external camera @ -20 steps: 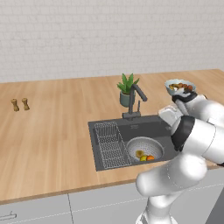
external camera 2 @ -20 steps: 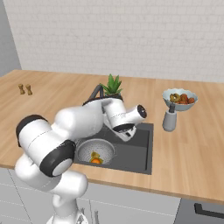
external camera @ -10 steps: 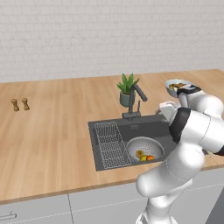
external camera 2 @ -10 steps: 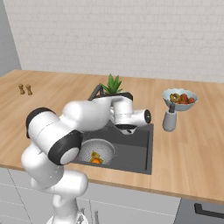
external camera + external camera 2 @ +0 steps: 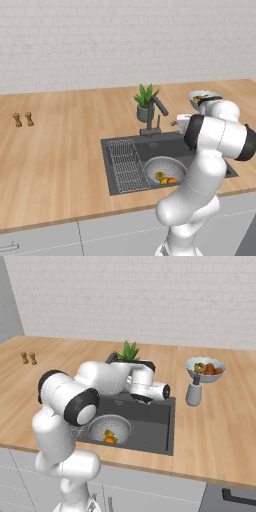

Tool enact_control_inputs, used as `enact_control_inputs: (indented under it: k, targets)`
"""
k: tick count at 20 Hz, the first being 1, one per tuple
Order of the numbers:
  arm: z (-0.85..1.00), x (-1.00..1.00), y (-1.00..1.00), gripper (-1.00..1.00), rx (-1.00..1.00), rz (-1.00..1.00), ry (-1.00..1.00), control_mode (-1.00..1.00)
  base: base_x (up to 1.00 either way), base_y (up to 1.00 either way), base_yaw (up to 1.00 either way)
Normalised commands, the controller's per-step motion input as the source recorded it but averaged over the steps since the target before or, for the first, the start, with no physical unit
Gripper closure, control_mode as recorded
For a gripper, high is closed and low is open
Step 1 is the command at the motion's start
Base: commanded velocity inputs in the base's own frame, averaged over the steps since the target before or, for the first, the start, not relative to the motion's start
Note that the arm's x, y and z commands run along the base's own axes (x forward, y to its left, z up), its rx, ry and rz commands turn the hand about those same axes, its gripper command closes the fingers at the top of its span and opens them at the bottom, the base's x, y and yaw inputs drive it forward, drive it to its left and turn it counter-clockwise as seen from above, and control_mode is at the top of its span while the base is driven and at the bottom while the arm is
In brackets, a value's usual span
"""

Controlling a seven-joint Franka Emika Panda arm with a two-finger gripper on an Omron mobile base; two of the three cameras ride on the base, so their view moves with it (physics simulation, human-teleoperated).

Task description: Put the colander in the sink, put the kiwi, pear, tangerine in the colander, and turn on the sink faucet and pour water over the colander.

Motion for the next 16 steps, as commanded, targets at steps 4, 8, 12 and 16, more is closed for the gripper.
enact_control_inputs:
  k: [4,8,12,16]
  targets:
    - [0.0,0.48,0.09,-1.0,0.04,0.0,-0.01,-1.0,0.0,0.0,0.0]
    - [0.0,0.5,0.14,-1.0,0.0,0.0,0.0,-1.0,0.0,0.0,0.0]
    - [-0.09,0.56,0.17,-1.0,0.0,-0.01,0.0,-1.0,0.0,0.0,0.0]
    - [-0.18,0.48,0.1,-1.0,0.0,-0.01,0.0,-1.0,0.0,0.0,0.0]
